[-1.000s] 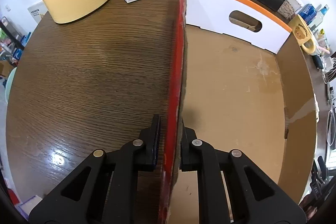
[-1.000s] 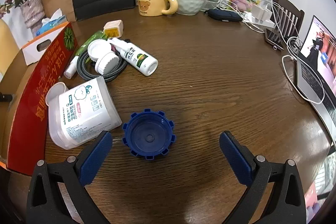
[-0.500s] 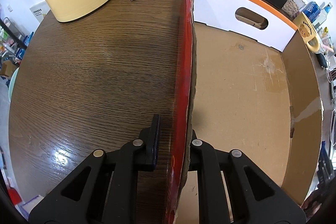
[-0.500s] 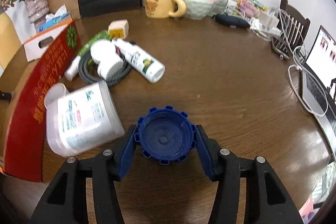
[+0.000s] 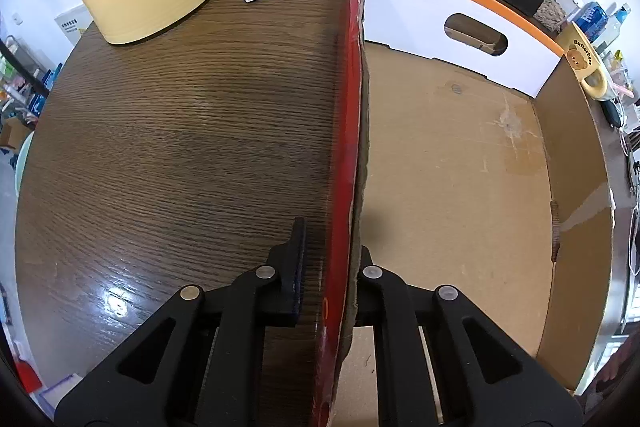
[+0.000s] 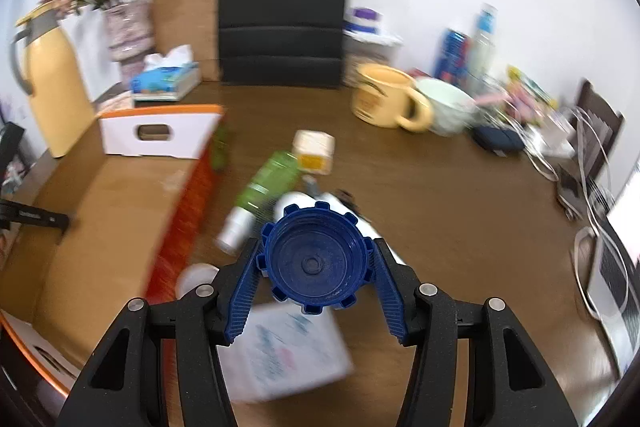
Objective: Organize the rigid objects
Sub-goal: 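Carry the blue cap into the box with the right tool and release it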
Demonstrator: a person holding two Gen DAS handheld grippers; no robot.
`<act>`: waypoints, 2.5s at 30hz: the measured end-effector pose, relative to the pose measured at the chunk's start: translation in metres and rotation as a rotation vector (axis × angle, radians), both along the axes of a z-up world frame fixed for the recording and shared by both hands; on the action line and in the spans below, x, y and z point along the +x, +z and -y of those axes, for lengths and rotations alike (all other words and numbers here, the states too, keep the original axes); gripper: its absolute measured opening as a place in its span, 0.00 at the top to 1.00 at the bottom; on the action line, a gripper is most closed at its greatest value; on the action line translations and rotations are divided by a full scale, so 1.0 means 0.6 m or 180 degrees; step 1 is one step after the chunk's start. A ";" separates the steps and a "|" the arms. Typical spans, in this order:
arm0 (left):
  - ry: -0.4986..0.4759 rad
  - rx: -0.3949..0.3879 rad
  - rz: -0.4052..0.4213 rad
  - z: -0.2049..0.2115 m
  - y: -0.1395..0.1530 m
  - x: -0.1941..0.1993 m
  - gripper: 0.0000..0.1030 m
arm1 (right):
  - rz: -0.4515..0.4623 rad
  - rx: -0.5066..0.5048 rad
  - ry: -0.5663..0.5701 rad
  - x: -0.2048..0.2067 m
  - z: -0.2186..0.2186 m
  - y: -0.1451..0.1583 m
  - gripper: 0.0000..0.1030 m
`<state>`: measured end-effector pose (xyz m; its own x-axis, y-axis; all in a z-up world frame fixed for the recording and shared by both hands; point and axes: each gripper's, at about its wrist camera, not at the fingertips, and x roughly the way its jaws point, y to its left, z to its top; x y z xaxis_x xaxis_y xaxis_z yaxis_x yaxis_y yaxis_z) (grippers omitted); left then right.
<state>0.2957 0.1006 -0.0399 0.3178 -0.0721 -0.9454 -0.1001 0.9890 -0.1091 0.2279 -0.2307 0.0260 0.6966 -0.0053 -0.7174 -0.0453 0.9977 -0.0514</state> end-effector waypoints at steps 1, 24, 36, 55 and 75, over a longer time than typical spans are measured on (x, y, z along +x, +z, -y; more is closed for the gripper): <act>0.0003 0.0000 0.0007 0.000 0.001 -0.001 0.93 | 0.0011 -0.0006 0.0071 0.006 -0.015 0.003 0.43; -0.0003 0.0040 0.0166 0.003 0.023 -0.028 0.93 | -0.0264 -0.0276 0.0992 0.106 -0.244 -0.024 0.43; -0.0013 0.0051 0.0159 0.008 0.021 -0.031 0.93 | -0.0466 -0.0349 0.0972 0.125 -0.253 -0.052 0.42; -0.0011 0.0042 0.0120 0.008 0.013 -0.020 0.93 | -0.0477 -0.0377 0.0859 0.120 -0.249 -0.048 0.22; -0.0022 0.0035 0.0051 0.011 0.004 -0.010 0.93 | -0.0108 -0.0025 0.0706 0.069 -0.185 0.004 0.13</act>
<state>0.2899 0.0938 -0.0378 0.3325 -0.0641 -0.9409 -0.0916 0.9908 -0.0999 0.2695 -0.1197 0.0283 0.6568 0.1399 -0.7410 -0.2655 0.9626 -0.0536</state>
